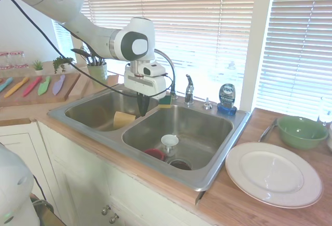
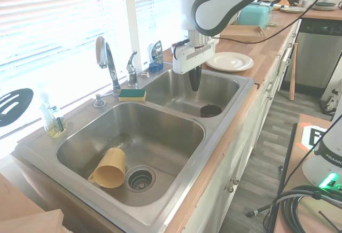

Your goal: Turn on the faucet

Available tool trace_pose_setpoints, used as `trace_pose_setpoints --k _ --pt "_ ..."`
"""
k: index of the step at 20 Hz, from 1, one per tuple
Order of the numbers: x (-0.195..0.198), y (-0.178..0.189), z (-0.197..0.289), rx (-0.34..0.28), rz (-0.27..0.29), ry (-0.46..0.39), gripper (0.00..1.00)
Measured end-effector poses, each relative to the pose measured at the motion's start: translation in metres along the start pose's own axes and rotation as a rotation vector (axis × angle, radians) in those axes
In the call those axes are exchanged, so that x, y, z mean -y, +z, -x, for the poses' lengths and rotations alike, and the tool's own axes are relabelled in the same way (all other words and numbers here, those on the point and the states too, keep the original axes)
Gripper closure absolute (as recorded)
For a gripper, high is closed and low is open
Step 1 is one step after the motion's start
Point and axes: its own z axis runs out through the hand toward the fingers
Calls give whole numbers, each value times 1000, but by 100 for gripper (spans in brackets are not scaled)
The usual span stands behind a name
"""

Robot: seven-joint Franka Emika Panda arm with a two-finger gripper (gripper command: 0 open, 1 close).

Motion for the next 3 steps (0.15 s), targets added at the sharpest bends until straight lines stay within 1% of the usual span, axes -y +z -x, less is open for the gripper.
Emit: trace_pose_setpoints --k 3 --pt "-1 -2 -1 -2 -3 3 0"
